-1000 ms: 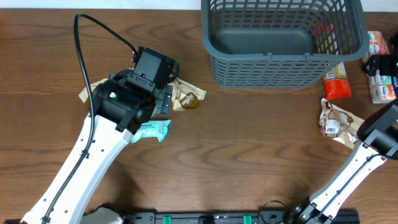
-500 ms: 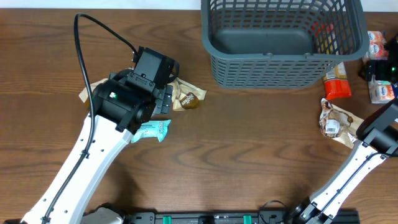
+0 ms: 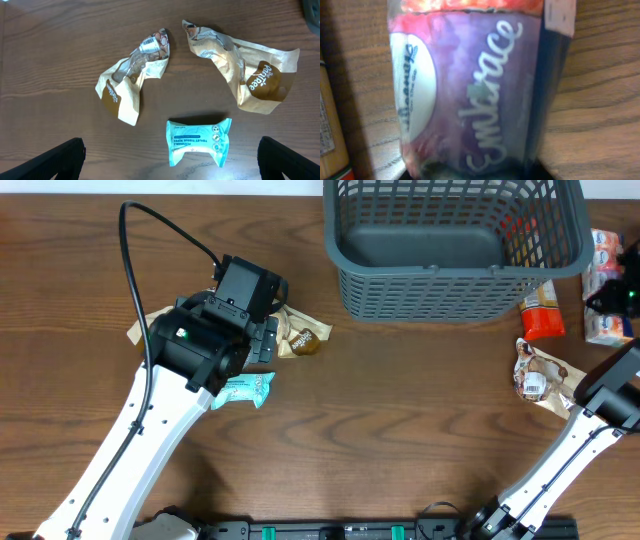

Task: Pack container
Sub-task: 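Grasp the stack of colorful tissue packs with the right gripper, then lift the tissue packs and lower them into the basket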

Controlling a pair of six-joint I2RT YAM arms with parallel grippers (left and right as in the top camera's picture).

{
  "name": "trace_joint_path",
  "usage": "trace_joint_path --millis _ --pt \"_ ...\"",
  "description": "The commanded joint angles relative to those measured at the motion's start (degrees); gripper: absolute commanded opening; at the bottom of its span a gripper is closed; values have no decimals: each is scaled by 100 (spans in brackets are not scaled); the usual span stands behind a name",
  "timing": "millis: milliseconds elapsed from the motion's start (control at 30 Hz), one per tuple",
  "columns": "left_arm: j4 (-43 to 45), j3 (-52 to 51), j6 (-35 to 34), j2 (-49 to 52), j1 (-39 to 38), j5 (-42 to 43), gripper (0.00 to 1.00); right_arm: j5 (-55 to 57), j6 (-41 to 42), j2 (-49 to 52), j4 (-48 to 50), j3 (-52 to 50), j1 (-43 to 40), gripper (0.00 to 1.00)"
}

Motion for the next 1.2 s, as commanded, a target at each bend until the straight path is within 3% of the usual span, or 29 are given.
trace_joint_path --millis 0,267,700,800,1000,1167 --pt "-13 -22 28 55 26 -74 99 -168 352 96 -98 -66 -20 1" --pt "-37 -22 28 55 26 -74 99 -542 1051 44 -216 162 9 2" --pt "-35 -22 28 55 26 -72 99 -1204 1342 -1427 -1010 2048 9 2" --pt "-52 -22 28 55 26 -72 99 -1803 1344 -1971 -1058 2081 15 2" --pt "-72 -22 31 55 26 -72 99 -4030 1532 -2863 -1080 2081 258 2" --pt "-74 -22 31 55 26 -72 99 -4271 1534 -3143 -1104 2081 949 1"
